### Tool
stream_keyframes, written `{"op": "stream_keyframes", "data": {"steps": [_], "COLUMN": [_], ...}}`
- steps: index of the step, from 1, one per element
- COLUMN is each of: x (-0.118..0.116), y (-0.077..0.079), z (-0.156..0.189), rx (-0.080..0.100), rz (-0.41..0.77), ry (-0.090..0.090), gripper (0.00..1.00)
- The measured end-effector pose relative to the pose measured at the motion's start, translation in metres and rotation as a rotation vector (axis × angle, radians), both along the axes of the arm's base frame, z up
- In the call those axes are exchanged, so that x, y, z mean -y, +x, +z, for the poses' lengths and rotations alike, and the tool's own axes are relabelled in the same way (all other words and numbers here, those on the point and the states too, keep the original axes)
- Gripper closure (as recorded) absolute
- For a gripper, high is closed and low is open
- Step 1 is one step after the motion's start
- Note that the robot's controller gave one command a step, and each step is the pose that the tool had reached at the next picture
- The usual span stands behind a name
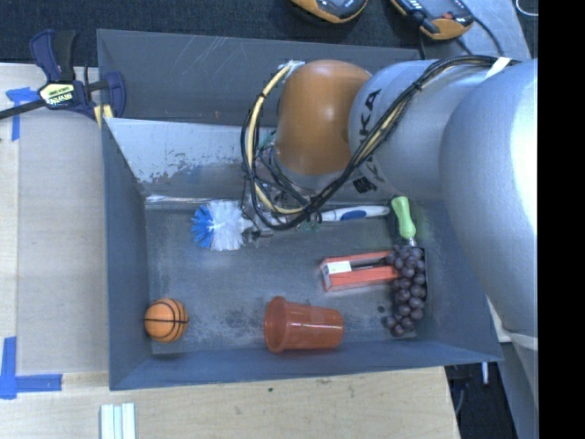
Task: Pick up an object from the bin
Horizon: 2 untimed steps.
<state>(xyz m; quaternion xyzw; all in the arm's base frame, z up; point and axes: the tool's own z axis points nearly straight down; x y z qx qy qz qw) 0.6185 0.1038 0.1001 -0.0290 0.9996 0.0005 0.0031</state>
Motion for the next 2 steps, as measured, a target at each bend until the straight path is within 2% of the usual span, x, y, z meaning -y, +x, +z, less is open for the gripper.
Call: {"op": "stream_keyframes", "data": {"steps": [1, 2], "x": [0.0001, 0.0001], "y": [0.0, 0.0002], "z": [0.0, 0.0003], "rx": [0.0, 0.001], "rz": [0.0, -0.001], "ry": [0.0, 0.0], "gripper": [1.0, 0.0]}}
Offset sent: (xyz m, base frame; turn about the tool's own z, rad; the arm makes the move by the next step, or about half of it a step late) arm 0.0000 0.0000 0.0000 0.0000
